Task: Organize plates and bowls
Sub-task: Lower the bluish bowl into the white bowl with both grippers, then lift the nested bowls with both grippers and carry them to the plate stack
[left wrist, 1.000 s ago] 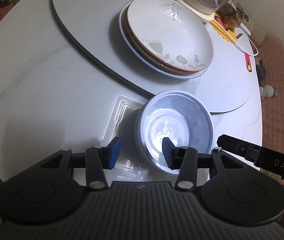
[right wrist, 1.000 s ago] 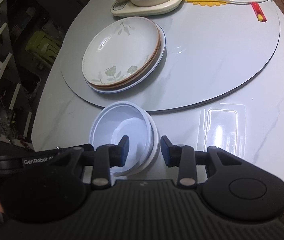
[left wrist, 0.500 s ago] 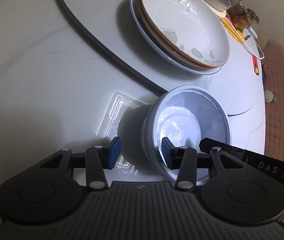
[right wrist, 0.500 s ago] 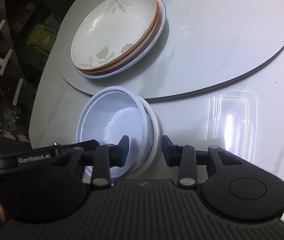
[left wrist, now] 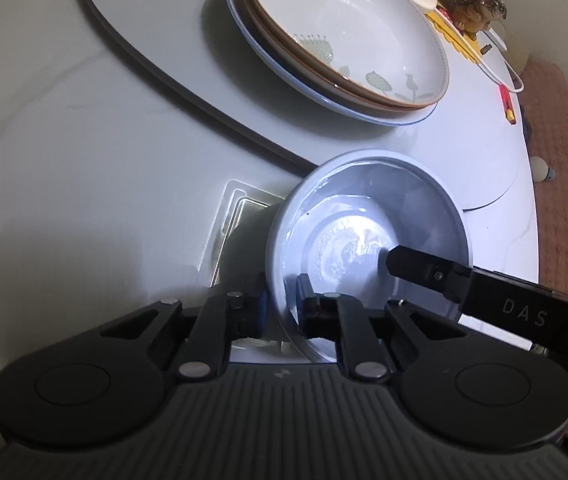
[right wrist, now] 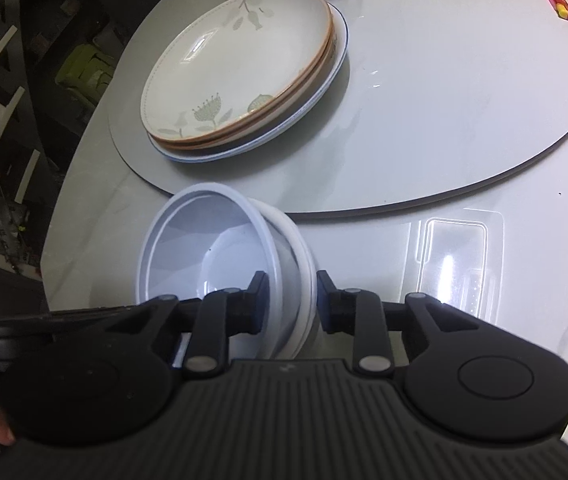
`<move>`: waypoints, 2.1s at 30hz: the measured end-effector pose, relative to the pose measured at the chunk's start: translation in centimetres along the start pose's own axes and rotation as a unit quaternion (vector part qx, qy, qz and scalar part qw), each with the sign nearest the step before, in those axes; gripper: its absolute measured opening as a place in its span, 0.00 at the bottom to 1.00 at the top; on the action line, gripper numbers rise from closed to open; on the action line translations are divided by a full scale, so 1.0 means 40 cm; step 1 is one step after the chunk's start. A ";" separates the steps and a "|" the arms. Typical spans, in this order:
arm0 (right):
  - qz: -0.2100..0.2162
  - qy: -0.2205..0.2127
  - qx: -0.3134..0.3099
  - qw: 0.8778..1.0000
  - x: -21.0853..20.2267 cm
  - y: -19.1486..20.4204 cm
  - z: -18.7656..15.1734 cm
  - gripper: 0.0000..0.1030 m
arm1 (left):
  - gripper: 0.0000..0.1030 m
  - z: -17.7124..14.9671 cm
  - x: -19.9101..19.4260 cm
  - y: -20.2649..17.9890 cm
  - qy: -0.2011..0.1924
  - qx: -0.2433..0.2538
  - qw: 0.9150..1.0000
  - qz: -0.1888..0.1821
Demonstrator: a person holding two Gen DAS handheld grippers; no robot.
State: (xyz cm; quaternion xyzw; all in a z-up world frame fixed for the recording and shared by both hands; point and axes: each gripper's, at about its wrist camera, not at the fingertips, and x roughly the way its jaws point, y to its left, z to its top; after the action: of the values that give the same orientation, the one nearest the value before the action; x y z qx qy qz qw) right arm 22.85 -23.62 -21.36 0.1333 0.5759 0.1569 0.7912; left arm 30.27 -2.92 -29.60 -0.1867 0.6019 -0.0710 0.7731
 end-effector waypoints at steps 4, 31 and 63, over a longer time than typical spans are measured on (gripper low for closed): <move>0.004 0.012 0.019 1.000 -0.016 0.002 0.002 0.28 | 0.16 -0.014 -0.016 0.004 0.007 -0.012 1.000 -0.009; -0.004 -0.086 0.067 0.994 -0.228 0.186 0.001 0.28 | 0.16 0.041 -0.364 0.026 -0.055 0.048 0.995 -0.074; -0.024 -0.076 0.083 0.993 -0.038 0.093 0.326 0.28 | 0.17 0.435 -0.117 -0.023 -0.041 0.035 0.997 -0.056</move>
State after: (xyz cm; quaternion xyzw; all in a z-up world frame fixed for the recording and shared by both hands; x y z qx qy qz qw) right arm 34.50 -21.23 -14.63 0.1960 0.5283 0.0786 0.8224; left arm 45.77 1.33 -21.46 -0.1955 0.5557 -0.1274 0.7980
